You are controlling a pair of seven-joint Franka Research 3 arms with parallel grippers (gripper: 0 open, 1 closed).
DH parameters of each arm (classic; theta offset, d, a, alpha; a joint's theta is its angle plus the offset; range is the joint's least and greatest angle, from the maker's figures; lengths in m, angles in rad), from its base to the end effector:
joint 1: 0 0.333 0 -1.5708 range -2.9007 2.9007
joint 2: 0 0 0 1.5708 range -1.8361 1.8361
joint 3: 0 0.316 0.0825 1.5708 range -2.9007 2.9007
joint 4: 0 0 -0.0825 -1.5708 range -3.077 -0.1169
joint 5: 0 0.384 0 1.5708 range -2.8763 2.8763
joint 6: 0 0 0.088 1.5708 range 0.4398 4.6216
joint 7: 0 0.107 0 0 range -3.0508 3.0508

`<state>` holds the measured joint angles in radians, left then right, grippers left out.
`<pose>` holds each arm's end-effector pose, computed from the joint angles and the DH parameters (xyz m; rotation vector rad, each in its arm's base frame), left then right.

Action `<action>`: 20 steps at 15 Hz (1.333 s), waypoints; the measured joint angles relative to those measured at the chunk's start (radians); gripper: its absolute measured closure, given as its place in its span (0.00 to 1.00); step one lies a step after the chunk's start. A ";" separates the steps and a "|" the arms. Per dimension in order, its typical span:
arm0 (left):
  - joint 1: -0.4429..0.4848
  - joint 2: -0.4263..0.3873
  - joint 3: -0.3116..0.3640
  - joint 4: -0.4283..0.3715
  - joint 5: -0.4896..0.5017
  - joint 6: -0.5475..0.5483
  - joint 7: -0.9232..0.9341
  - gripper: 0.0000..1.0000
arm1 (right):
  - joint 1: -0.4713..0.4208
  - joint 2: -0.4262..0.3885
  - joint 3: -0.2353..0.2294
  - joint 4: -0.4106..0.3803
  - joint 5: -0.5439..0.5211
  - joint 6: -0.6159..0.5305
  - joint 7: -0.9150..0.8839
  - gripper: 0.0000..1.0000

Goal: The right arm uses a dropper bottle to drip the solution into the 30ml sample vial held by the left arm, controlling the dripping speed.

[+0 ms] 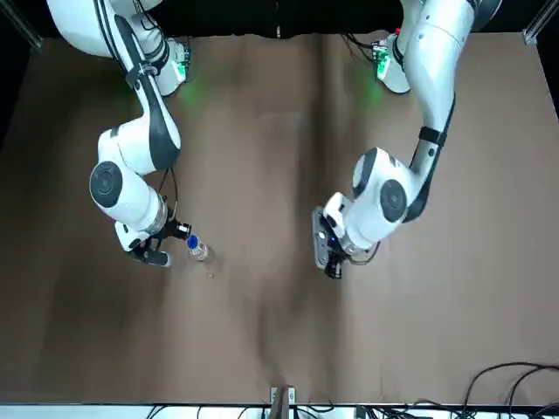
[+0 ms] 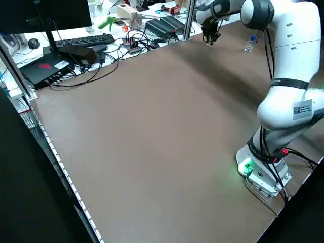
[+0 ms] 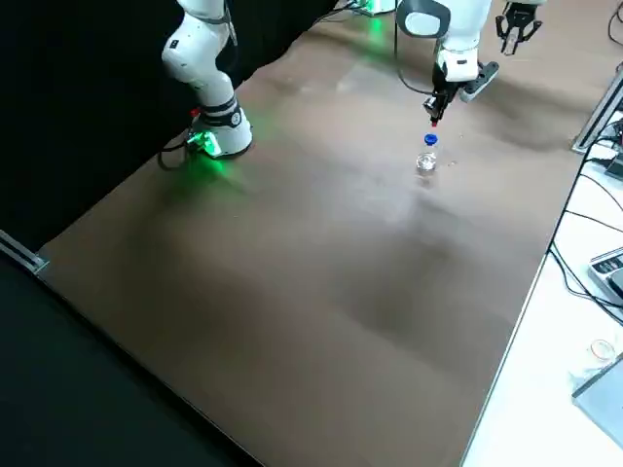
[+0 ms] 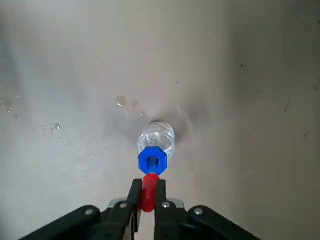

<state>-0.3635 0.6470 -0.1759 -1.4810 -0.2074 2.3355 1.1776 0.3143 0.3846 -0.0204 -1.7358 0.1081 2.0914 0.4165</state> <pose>0.6407 -0.3588 0.3220 2.0985 -2.0395 0.4207 0.6208 0.1946 0.3555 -3.0584 0.2704 0.0870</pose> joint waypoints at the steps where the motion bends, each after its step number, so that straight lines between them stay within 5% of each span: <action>1: -0.019 -0.002 0.001 0.003 0.024 0.000 -0.034 0.68 | -0.002 -0.005 -0.001 0.004 0.000 -0.009 0.000 0.85; 8: -0.116 -0.004 0.009 0.019 0.208 0.002 -0.208 0.68 | -0.006 -0.023 -0.001 0.025 0.000 -0.041 0.002 0.85; 20: -0.179 -0.001 0.008 0.019 0.213 0.052 -0.267 0.68 | -0.019 -0.085 -0.002 0.029 0.001 -0.078 0.010 0.85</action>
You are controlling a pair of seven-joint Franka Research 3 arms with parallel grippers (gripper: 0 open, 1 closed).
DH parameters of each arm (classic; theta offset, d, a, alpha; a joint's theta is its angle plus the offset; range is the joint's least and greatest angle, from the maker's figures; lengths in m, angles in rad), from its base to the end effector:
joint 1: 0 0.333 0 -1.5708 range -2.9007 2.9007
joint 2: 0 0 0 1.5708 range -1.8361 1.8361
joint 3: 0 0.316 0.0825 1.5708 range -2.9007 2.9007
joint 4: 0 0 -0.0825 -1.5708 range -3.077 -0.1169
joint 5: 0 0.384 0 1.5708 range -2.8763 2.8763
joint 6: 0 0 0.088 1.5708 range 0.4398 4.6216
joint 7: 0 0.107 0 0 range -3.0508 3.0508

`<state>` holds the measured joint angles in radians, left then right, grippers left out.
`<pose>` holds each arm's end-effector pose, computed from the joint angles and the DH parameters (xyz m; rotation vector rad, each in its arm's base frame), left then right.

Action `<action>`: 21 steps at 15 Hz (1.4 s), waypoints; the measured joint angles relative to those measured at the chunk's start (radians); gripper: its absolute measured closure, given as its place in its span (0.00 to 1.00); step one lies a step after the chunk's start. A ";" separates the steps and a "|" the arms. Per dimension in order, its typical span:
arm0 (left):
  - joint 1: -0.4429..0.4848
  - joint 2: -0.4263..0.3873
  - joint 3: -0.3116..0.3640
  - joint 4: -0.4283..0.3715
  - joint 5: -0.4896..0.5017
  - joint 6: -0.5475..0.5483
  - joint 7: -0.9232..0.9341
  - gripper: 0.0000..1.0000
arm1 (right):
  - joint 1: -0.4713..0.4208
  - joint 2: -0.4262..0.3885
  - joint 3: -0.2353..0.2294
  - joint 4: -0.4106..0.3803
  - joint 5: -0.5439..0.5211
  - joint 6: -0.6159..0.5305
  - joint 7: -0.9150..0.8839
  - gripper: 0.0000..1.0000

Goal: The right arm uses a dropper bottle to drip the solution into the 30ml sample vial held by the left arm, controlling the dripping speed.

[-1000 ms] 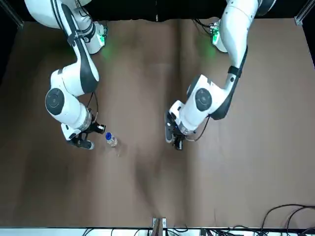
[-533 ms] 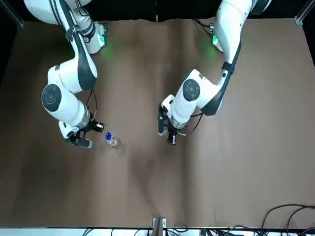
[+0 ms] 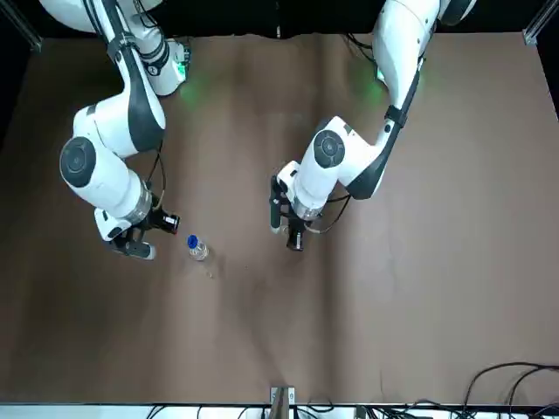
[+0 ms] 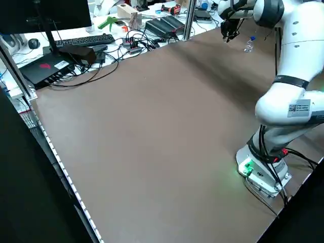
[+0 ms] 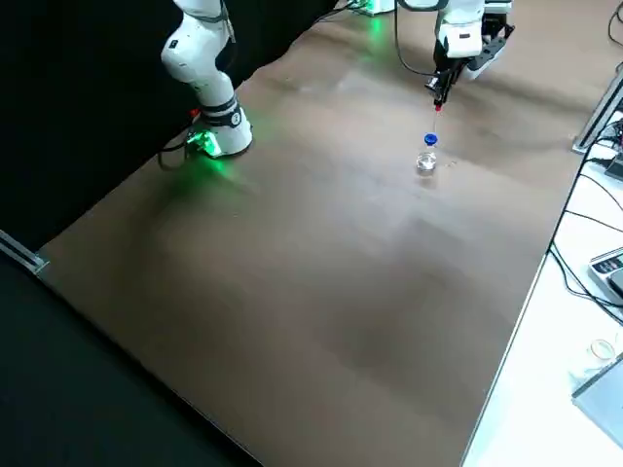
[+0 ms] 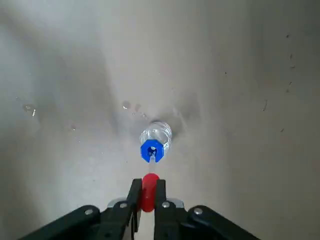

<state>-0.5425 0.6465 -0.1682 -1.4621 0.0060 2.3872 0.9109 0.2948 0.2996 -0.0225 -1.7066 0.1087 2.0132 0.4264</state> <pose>0.5787 -0.4649 0.3361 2.1473 -2.1615 0.4521 0.6182 0.1805 0.4174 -3.0375 0.3037 0.0377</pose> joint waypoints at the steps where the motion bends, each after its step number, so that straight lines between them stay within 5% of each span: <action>1: 0.001 -0.001 0.000 0.000 0.000 0.000 0.000 0.68 | -0.001 -0.006 0.000 0.000 0.000 -0.001 0.000 0.85; 6: 0.013 -0.026 -0.022 0.005 0.000 0.003 0.002 0.68 | -0.001 -0.016 0.000 0.002 0.023 -0.001 0.001 0.85; 21: 0.016 -0.004 -0.045 -0.006 -0.007 0.035 -0.008 0.68 | 0.013 -0.037 0.034 0.068 0.404 -0.002 0.002 0.87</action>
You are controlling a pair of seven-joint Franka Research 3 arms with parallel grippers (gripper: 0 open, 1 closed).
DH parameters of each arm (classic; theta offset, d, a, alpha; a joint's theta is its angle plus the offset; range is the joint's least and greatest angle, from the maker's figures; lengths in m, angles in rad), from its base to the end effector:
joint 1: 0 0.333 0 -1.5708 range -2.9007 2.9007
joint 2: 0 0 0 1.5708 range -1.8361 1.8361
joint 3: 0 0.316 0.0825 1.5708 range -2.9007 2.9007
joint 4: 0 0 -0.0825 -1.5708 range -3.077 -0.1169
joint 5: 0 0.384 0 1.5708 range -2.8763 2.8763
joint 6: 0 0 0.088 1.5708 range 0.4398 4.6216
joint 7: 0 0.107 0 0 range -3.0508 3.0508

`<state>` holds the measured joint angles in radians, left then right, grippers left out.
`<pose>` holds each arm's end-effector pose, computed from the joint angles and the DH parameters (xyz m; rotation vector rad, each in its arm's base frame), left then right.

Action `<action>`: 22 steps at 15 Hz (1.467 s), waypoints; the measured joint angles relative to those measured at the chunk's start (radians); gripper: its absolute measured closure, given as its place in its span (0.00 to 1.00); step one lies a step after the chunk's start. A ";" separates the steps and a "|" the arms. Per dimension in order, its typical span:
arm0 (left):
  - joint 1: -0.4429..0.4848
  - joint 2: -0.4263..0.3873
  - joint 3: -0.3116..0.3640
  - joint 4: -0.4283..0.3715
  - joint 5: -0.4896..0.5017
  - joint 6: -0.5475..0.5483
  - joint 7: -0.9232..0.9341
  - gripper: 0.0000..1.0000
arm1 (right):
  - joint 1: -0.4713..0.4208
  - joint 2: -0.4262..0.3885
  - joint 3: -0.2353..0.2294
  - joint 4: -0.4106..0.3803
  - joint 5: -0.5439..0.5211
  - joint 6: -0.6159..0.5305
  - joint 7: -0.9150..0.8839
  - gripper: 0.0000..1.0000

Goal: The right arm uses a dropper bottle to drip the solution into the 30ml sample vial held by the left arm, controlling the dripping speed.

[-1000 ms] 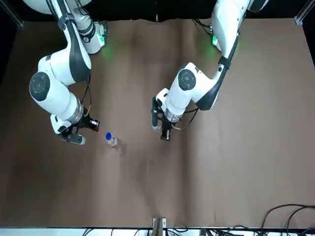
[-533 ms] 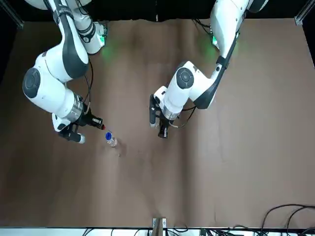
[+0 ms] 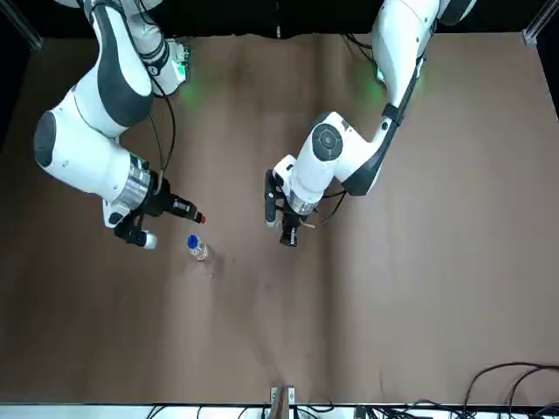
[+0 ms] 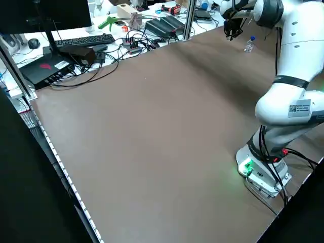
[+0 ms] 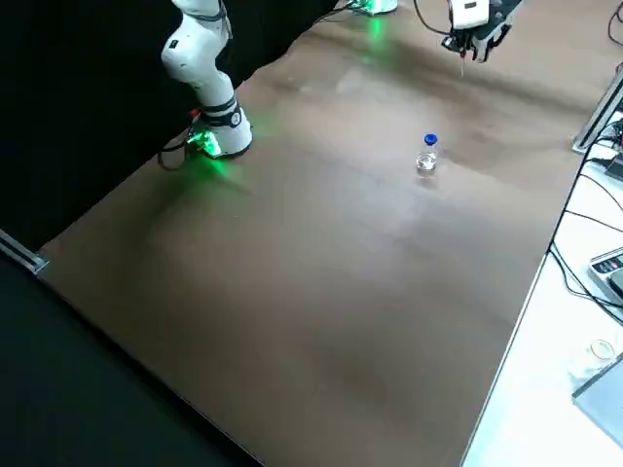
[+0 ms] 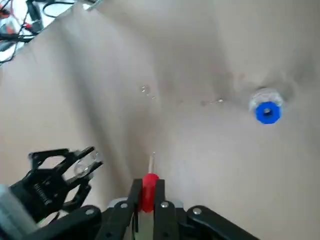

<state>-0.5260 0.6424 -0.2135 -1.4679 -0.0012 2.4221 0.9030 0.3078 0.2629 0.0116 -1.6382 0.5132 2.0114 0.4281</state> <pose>0.5707 -0.4769 0.3433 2.1166 -2.1348 0.5065 0.6116 0.2322 0.4809 -2.6244 0.4051 0.1008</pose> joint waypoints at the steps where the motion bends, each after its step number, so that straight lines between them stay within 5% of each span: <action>1: 0.001 0.000 0.000 0.000 0.000 0.000 0.000 0.68 | 0.007 0.000 0.006 0.003 0.013 0.000 0.000 0.87; 22: -0.001 0.001 -0.002 0.000 0.000 0.001 0.000 0.68 | 0.157 0.041 0.015 0.012 0.101 0.184 0.013 0.87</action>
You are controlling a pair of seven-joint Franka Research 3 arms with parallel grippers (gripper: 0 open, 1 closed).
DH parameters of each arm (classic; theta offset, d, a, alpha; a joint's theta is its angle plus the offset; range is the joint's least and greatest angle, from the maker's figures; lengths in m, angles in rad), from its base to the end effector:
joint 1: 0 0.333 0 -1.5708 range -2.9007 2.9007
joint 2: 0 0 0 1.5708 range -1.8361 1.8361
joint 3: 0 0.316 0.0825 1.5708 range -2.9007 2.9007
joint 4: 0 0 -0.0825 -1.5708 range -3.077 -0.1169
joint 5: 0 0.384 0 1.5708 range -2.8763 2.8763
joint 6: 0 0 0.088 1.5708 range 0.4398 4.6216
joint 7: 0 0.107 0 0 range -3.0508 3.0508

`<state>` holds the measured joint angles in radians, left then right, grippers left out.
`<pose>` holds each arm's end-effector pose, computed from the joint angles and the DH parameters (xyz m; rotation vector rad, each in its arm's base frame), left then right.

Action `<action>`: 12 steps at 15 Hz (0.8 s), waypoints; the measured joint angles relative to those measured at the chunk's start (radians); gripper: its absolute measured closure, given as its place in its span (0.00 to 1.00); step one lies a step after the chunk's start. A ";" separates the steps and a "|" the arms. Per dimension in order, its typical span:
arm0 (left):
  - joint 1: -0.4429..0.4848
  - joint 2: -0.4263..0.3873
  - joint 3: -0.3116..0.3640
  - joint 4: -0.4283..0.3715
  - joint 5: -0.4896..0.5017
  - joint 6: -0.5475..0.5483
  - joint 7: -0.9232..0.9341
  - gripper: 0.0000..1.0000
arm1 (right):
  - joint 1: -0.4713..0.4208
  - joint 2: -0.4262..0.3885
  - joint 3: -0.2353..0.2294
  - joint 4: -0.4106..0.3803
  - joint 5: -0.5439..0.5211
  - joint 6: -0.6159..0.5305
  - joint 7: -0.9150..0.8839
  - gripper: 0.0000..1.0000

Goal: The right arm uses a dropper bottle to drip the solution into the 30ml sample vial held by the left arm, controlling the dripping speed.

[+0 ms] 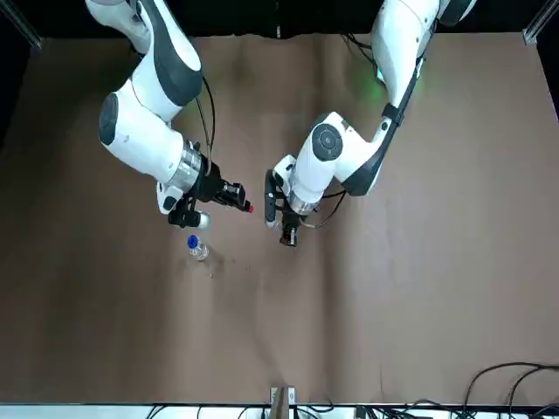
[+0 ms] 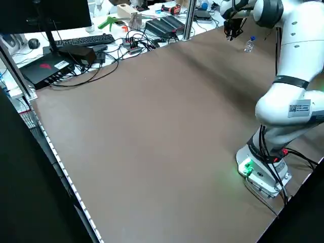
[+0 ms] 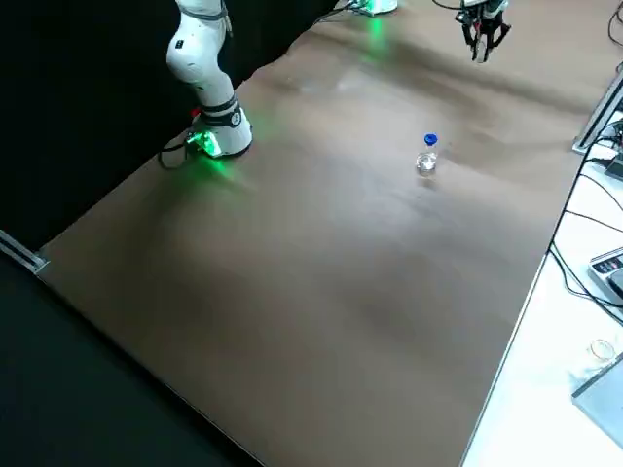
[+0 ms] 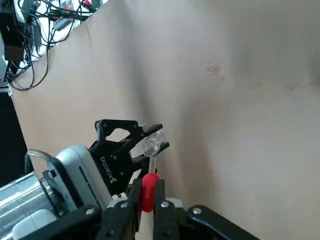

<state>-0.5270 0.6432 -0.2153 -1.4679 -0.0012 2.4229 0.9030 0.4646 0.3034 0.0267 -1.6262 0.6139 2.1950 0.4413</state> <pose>0.5696 -0.4783 0.3430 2.1132 -2.1359 0.5066 0.5882 0.3356 0.4784 -2.5166 0.3190 0.0241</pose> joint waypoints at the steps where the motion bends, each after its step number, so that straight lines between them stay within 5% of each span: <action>1: -0.001 0.000 0.000 0.000 0.000 0.000 0.000 0.68 | 0.000 0.001 0.000 0.000 0.000 0.000 0.000 0.87; 12: -0.005 0.000 -0.002 0.000 0.000 0.000 -0.001 0.68 | 0.020 0.019 0.000 0.000 0.000 0.051 0.000 0.87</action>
<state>-0.5316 0.6435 -0.2169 -1.4680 -0.0013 2.4229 0.9022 0.4846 0.3225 0.0268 -1.6262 0.6140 2.2459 0.4413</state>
